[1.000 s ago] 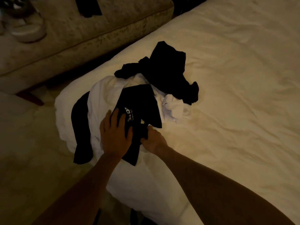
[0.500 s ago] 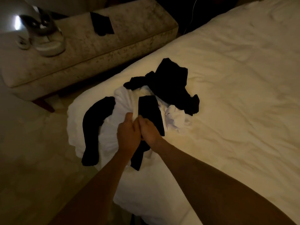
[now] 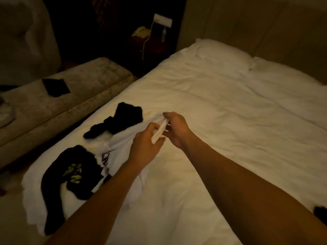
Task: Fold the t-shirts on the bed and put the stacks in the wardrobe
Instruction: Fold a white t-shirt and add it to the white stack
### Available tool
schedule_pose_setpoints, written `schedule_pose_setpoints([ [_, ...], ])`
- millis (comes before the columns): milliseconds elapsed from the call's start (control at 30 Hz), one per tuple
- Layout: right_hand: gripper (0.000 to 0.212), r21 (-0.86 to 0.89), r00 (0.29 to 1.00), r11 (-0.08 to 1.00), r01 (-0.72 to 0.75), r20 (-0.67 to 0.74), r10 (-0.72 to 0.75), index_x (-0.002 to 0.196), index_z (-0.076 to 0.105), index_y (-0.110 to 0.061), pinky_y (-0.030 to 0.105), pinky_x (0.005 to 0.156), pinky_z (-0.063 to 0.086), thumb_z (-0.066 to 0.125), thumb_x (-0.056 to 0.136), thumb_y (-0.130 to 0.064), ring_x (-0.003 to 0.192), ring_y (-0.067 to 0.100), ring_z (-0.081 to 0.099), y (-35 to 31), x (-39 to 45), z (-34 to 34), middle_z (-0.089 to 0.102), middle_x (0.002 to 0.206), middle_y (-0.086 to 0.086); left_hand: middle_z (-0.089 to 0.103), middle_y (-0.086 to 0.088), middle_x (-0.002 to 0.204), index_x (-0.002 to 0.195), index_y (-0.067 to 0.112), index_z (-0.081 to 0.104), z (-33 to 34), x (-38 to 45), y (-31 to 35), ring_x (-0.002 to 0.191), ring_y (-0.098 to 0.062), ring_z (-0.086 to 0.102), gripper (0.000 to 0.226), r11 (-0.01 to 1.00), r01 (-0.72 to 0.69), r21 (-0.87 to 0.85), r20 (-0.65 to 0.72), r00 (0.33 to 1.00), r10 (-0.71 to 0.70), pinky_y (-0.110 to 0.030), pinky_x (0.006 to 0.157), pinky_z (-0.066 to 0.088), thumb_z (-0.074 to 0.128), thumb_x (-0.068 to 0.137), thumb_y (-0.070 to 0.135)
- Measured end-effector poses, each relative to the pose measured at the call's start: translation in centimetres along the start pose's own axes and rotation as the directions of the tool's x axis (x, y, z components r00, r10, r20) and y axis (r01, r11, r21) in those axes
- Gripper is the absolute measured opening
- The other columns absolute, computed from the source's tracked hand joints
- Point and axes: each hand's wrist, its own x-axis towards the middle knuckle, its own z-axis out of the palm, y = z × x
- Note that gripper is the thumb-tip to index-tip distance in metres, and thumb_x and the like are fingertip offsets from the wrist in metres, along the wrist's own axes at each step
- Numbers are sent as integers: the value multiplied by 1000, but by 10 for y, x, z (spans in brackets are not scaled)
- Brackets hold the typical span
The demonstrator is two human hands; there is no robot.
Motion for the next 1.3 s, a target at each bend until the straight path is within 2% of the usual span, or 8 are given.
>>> schedule_pose_setpoints([
  [267,21,104,943,940,324,-115,-312,77,51,-13,36,70,54,54,98,-12,74,21,64,-83,-86,-108,62,72,5,63,-12,90,92,9,62,57,-9,54,84,-31,62,8,957,-90,275,83,994,70,-37,68,47,54,94,11],
  [500,17,95,869,886,454,-267,-417,82,56,-16,40,77,52,54,98,-12,84,24,61,-129,-165,-198,62,80,5,61,-11,87,91,7,56,87,-30,130,76,-23,55,18,997,64,-32,185,981,-57,-26,60,39,41,101,11],
  [700,12,97,784,845,525,-442,-436,88,59,-9,36,72,57,53,98,-12,83,24,64,-151,-216,-273,63,88,11,65,-2,108,109,20,62,94,-21,231,97,-21,59,48,986,-164,30,257,955,151,-26,70,46,71,81,58],
  [800,11,36,733,842,538,-514,-447,88,58,-7,37,73,59,53,98,-11,92,28,66,-157,-239,-310,65,96,16,45,-3,150,147,24,41,99,-20,262,134,-27,44,115,754,-432,494,544,831,119,-38,106,39,65,54,89],
  [867,14,-16,696,843,538,-555,-455,86,56,-5,34,69,60,55,98,-12,88,28,67,-160,-252,-333,63,92,16,41,-2,152,150,23,36,107,-20,269,135,-26,42,108,537,-526,660,603,797,39,-38,108,37,63,64,84],
  [1033,24,-417,673,873,252,-573,-468,73,47,-11,26,50,38,64,90,-17,56,19,43,-147,-279,-375,43,66,7,66,-12,119,116,18,68,143,-24,278,105,-32,61,28,698,-496,516,550,817,173,-36,85,48,52,99,35],
  [1167,42,-539,860,807,-240,-503,-81,77,54,-11,27,50,32,62,91,-50,50,16,36,-108,-298,-400,38,61,4,70,-14,102,92,18,71,167,-44,297,97,-33,63,30,921,-354,161,470,849,244,-36,80,49,46,91,1],
  [1300,58,-669,872,560,-489,-388,297,75,48,-14,22,48,25,36,95,-68,46,15,26,-45,-293,-407,42,62,6,69,-4,88,90,18,68,185,-74,326,80,-19,62,33,959,-253,-125,458,843,282,-27,66,47,41,91,-1],
])
